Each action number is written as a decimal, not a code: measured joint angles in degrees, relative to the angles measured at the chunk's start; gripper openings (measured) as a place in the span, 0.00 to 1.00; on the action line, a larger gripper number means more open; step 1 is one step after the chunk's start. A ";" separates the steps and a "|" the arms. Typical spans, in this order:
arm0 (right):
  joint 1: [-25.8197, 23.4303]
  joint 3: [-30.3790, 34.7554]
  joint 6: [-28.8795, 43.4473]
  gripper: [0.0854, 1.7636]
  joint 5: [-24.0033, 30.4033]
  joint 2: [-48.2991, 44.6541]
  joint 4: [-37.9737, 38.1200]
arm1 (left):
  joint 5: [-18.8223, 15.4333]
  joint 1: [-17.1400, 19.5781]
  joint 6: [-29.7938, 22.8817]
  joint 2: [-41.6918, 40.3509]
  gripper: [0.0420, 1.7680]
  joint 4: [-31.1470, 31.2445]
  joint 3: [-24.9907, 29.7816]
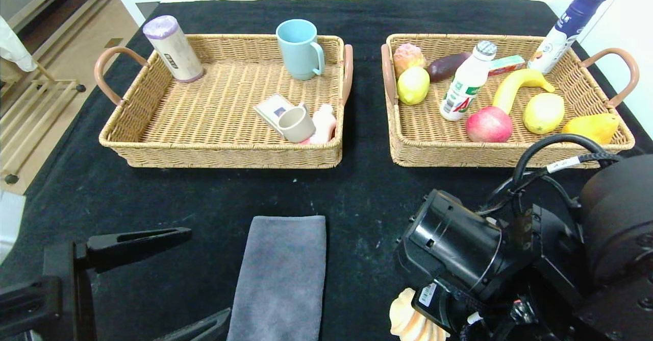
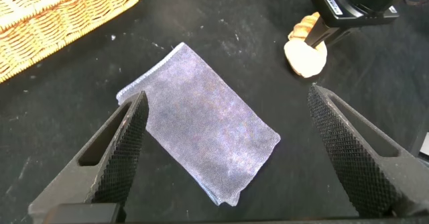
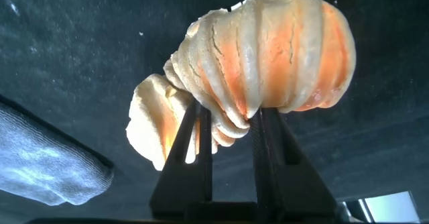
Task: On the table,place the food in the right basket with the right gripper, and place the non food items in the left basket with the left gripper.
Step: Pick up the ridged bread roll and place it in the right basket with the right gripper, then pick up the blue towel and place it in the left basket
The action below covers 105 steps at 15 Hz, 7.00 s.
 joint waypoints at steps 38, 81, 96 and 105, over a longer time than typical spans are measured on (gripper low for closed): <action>-32.52 -16.09 -79.59 0.18 0.83 -13.69 -13.70 | 0.00 -2.45 -0.02 0.23 0.97 -0.09 0.88; -31.52 6.14 -84.64 0.95 11.91 -26.08 -25.99 | 1.56 -2.28 -0.44 -0.71 0.97 -0.09 -0.22; -27.59 38.64 -96.23 0.96 34.33 -45.47 -48.75 | 11.91 -0.68 -0.88 -0.77 0.97 8.46 -3.36; -28.33 43.91 -96.04 0.96 34.06 -45.58 -54.43 | 21.74 -4.96 -10.47 4.25 0.97 18.65 -13.42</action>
